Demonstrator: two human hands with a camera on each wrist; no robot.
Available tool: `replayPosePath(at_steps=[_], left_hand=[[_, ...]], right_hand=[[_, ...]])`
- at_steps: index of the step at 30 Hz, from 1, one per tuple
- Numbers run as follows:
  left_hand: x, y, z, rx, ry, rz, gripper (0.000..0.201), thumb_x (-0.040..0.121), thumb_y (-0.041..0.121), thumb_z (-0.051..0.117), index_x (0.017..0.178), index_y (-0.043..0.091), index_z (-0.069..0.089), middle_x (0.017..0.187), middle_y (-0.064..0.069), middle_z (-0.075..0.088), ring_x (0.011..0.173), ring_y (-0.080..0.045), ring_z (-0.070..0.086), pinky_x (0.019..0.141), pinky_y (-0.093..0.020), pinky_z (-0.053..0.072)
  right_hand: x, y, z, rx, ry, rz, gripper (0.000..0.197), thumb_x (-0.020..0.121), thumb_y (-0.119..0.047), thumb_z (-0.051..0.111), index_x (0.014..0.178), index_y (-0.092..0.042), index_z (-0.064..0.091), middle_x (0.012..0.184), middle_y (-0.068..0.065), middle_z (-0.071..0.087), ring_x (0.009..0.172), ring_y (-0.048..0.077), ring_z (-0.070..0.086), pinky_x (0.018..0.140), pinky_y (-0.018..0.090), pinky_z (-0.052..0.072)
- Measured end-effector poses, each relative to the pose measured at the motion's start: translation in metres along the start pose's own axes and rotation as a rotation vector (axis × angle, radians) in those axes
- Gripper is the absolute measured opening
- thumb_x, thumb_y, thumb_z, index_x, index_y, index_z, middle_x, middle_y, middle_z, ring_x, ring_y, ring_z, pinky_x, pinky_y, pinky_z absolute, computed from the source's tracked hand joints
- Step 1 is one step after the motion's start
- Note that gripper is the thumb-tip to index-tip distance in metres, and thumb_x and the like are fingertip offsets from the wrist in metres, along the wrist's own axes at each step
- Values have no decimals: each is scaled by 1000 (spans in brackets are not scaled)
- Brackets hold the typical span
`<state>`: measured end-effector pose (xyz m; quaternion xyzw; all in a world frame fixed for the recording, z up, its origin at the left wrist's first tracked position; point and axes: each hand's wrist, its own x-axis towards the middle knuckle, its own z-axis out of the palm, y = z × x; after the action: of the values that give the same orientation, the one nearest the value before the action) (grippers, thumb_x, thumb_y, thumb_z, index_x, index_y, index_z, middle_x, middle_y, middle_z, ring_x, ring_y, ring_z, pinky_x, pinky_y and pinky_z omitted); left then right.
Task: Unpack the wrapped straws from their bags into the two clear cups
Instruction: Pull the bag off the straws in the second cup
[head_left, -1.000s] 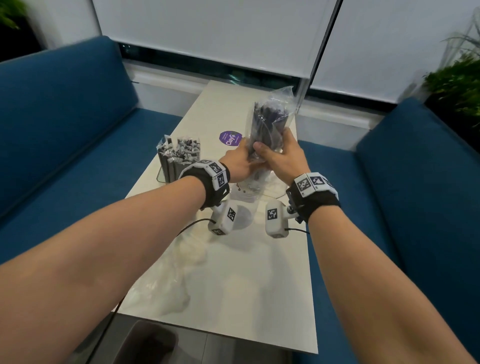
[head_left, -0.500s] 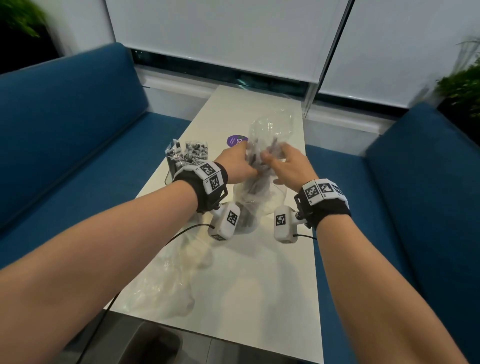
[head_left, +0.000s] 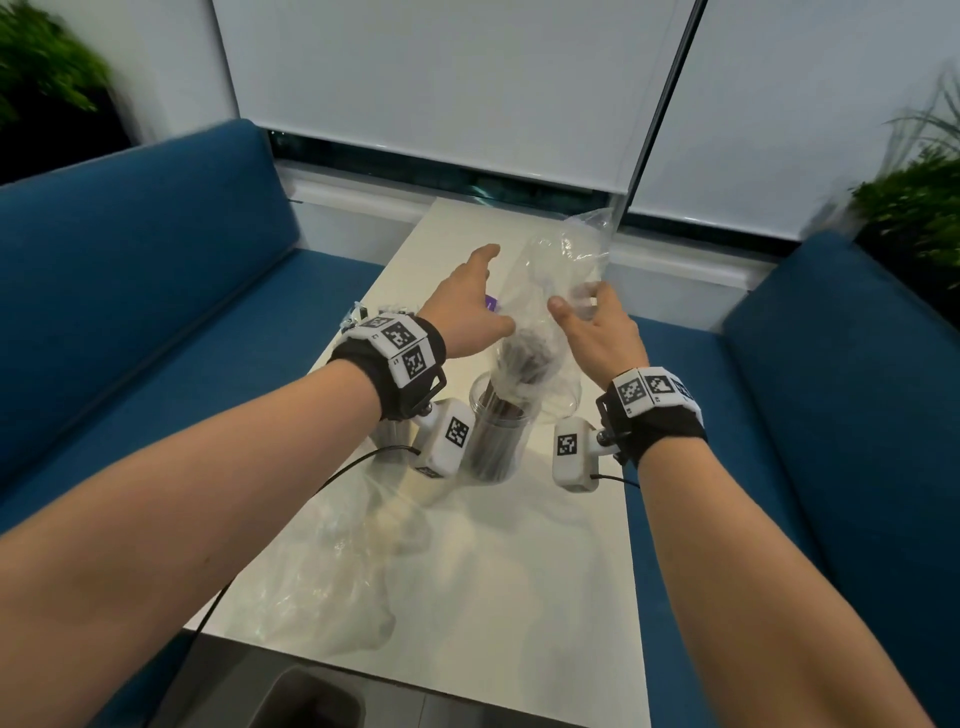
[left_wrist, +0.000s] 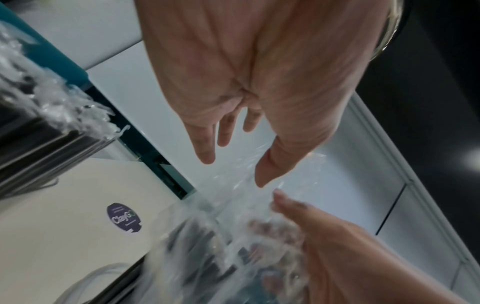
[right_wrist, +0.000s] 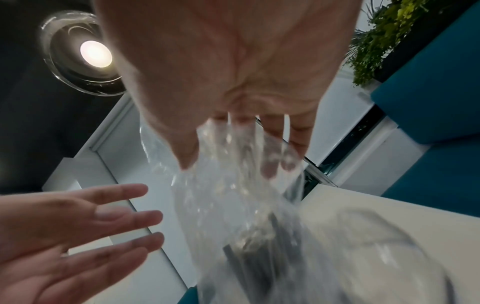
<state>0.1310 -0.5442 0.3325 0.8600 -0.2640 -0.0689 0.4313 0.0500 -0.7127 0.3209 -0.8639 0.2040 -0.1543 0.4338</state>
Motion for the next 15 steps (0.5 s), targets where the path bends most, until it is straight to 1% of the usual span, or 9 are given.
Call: replayPosePath(at_steps=[2,3,6,7,9,11,13,14,15], left_hand=[[-4,2,-5,-4,-2,28,87,85,20,73,157,26,25,156,-11,43,133,-27,53,109,-44,48],[-6,3,-8,-1,-7,42,85,85,21,73,156,27,26,155,-10,44,130,-26,55,107,-43,49],[-12,4,-15,8,-43,71,80,87,23,73,155,27,31,148,-6,49,119,-23,61,101,-40,53],[-14,4,-17,8,-49,77,78,87,23,73,154,27,33,146,-6,51,116,-22,62,98,-38,55],[-17,4,-20,-4,-38,85,72,89,27,73,151,26,37,141,-4,55,111,-19,64,92,-34,56],[-19,6,-23,-17,-21,84,66,91,37,71,149,26,41,135,-1,57,109,-18,65,86,-31,55],[-22,7,-24,-30,-2,71,61,93,49,65,146,27,44,131,1,60,106,-18,66,88,-33,55],[-24,9,-24,-44,6,66,60,93,54,62,144,27,45,131,0,61,104,-19,67,89,-37,58],[-26,10,-23,-75,16,63,61,94,58,59,145,27,44,132,-1,61,102,-20,69,88,-40,60]], right_hand=[[-2,-3,-3,-34,-86,-10,51,102,-51,56,143,-23,41,142,9,62,109,23,59,90,37,44],[-3,-5,-5,-36,-84,-27,52,102,-52,56,143,-24,41,143,8,62,110,22,60,91,38,45],[-4,-16,-14,26,20,-68,52,101,-52,58,142,-25,41,144,7,60,118,23,61,97,42,50],[-6,-22,-18,43,55,-87,51,101,-50,59,141,-24,42,142,5,59,116,21,60,96,41,50],[-10,-34,-27,61,134,-139,48,102,-47,59,140,-21,44,134,1,57,109,17,58,91,37,48],[-16,-46,-37,96,212,-188,47,102,-47,59,137,-18,45,130,-2,57,106,17,59,88,37,48],[-23,-55,-45,131,284,-220,46,102,-48,58,133,-16,46,130,1,62,109,19,63,87,37,49],[-26,-59,-48,160,313,-230,45,102,-48,58,132,-16,47,131,3,64,111,20,65,88,37,51],[-30,-61,-50,193,337,-242,43,102,-48,57,131,-16,47,130,4,66,113,21,67,90,39,54]])
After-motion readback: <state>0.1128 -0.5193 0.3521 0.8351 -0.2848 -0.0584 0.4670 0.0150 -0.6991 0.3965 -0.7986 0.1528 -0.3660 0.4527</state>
